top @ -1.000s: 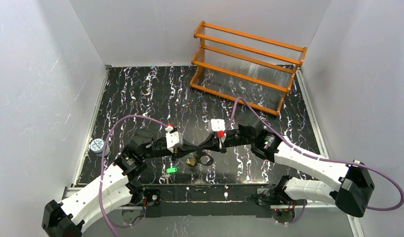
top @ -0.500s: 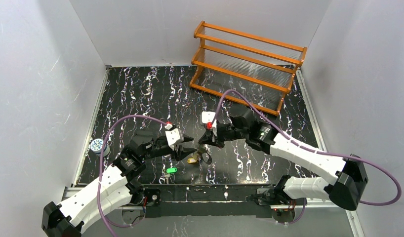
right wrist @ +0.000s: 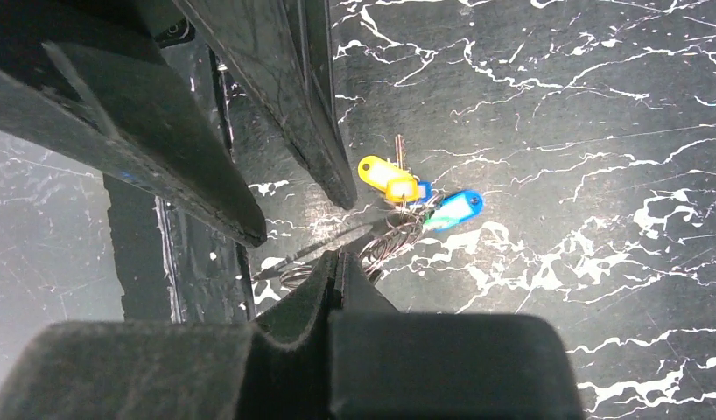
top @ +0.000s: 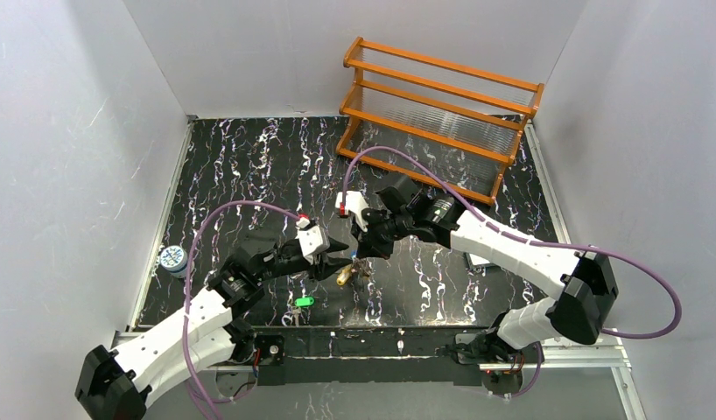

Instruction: Put the keys on the keyring

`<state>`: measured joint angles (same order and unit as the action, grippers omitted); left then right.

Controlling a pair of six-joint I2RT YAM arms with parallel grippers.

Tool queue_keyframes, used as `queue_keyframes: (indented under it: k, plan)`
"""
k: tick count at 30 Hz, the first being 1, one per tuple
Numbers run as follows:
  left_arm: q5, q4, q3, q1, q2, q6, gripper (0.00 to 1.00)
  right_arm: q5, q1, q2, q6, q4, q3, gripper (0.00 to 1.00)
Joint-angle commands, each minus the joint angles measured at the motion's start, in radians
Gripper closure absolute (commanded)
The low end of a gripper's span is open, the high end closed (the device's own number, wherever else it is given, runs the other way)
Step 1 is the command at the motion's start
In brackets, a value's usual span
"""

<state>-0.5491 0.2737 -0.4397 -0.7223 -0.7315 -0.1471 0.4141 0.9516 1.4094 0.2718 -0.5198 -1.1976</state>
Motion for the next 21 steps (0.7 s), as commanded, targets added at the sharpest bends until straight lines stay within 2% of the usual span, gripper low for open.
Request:
queue_keyframes:
  k: [1,3,12,21]
  plan:
    - [-0.056,0.133,0.050,-0.003,-0.017,0.028,0.67,0.035,0.008,-0.021,-0.019,-0.009,-0.045,0.99]
    - [-0.053,0.143,0.060,-0.003,-0.023,0.027,0.71,0.041,0.008,-0.024,-0.022,-0.002,-0.042,0.99]
    - [-0.046,0.185,0.084,-0.002,-0.066,0.024,0.70,0.063,0.008,-0.023,-0.031,0.010,-0.042,0.99]
    - [-0.059,0.238,0.083,-0.003,-0.120,0.026,0.77,0.077,0.008,-0.028,-0.038,0.014,-0.045,0.99]
